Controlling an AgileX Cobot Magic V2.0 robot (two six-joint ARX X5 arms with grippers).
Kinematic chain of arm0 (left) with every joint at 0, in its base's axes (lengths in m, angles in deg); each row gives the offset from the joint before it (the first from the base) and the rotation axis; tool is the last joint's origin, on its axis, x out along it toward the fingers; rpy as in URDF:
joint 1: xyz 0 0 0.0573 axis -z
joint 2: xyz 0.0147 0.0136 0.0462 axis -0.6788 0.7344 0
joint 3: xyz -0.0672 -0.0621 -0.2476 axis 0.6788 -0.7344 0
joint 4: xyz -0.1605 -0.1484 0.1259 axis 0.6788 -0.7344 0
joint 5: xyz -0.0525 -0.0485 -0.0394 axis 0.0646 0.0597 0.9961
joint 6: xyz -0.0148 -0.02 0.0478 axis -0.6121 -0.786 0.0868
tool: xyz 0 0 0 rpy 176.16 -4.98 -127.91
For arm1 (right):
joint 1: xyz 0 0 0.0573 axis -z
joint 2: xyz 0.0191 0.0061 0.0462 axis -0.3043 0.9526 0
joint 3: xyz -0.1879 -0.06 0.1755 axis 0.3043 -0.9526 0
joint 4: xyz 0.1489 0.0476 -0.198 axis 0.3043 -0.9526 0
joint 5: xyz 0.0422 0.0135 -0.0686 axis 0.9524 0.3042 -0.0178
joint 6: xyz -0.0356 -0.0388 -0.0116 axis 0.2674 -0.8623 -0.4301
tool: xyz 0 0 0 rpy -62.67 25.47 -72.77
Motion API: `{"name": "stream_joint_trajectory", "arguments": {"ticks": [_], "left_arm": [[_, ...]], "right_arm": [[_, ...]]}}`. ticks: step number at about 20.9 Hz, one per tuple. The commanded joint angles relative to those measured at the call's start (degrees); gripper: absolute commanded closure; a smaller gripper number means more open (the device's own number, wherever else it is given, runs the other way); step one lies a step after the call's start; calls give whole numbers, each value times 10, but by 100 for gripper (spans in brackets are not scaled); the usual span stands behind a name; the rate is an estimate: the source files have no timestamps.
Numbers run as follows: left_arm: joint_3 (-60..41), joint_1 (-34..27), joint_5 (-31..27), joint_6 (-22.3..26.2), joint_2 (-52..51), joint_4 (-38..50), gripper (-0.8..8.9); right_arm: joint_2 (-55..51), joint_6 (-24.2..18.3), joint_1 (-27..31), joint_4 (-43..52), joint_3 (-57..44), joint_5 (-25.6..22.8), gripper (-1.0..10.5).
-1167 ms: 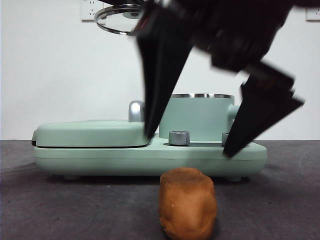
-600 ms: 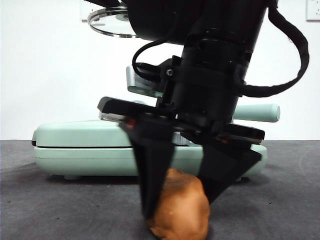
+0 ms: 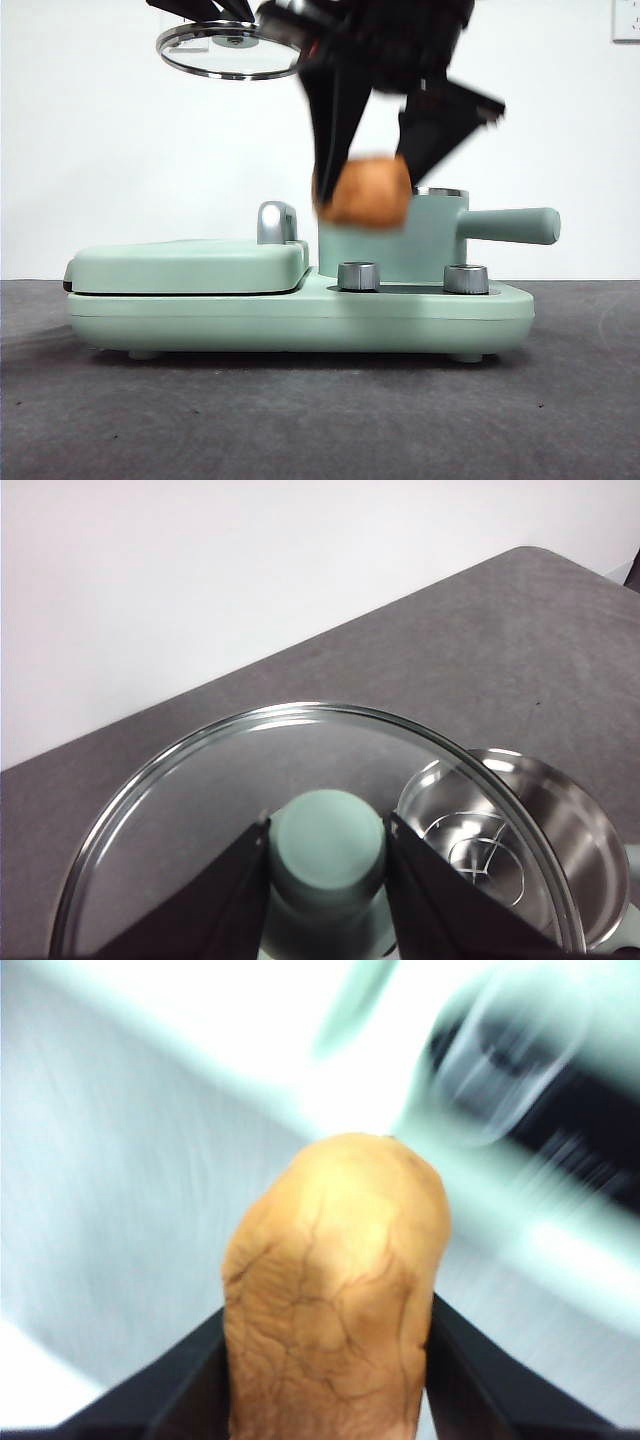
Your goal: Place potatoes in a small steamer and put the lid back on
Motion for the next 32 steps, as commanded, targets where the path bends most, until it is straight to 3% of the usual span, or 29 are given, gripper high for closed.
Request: {"name": "stream_joint_trajectory", "arguments": {"ticks": [1, 5, 9, 15, 19, 22, 25, 28, 32], "left_arm": [[17, 2, 2, -2, -5, 5, 705], [17, 2, 2, -2, -5, -5, 705], [17, 2, 2, -2, -5, -5, 705], [17, 2, 2, -2, -5, -5, 705], [17, 2, 2, -2, -5, -5, 705], [17, 2, 2, -2, -5, -5, 705], [17, 3, 2, -5, -5, -5, 705], [17, 3, 3, -17, -5, -5, 705], [17, 3, 3, -18, -5, -6, 705]], "right_arm": [[19, -61, 54, -12, 82, 0, 826], [87, -103, 145, -28, 218, 17, 826], [163, -119, 184, -30, 302, 37, 825], [236, -119, 203, -27, 335, 79, 800], [258, -131, 203, -42, 335, 79, 641], [257, -131, 202, -42, 338, 74, 443], [248, -135, 204, -99, 383, 75, 437], [225, -177, 204, -198, 439, 69, 442], [155, -179, 203, -271, 428, 29, 471]]}}
